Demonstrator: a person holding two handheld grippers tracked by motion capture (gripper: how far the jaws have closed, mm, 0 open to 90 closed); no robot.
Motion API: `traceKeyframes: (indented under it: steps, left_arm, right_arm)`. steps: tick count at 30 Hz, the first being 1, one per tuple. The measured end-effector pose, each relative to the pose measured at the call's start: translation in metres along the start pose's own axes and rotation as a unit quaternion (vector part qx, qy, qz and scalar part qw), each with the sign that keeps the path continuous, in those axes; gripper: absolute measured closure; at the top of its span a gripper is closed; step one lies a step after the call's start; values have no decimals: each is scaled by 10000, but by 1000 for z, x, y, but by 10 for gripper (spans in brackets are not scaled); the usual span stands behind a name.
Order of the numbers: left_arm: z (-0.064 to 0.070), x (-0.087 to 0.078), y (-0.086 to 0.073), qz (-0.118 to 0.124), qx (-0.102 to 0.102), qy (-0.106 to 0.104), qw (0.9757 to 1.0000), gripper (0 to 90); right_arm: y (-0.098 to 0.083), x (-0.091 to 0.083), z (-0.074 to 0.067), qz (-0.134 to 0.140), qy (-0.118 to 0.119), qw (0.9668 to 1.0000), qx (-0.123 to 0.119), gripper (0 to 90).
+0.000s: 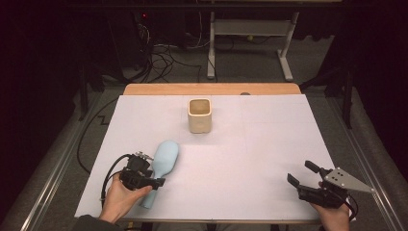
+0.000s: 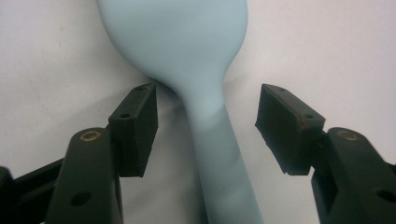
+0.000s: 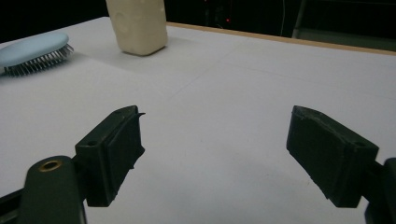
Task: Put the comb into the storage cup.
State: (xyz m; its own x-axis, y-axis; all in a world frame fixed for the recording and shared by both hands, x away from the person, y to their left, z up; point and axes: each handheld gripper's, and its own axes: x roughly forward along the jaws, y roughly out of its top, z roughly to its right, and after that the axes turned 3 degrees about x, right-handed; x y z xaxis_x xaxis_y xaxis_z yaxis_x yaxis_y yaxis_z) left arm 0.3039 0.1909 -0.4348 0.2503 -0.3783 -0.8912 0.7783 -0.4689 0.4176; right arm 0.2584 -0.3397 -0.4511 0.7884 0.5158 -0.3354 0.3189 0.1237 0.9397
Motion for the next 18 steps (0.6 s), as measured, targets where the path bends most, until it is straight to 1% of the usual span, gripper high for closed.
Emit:
traceKeyframes:
  steps: [3, 9, 18]
  left_arm:
    - [2, 4, 2, -62, 19, 98, 9999, 396]
    - [3, 11, 5, -231, 18, 144, 9996, 396]
    - [5, 15, 6, -296, 41, 296, 9991, 403]
  right_arm:
    - [0, 0, 0, 0, 2, 10000, -2, 193]
    - [0, 0, 0, -1, -4, 10000, 4, 193]
    - [0, 0, 1, 23, -3, 10000, 11, 193]
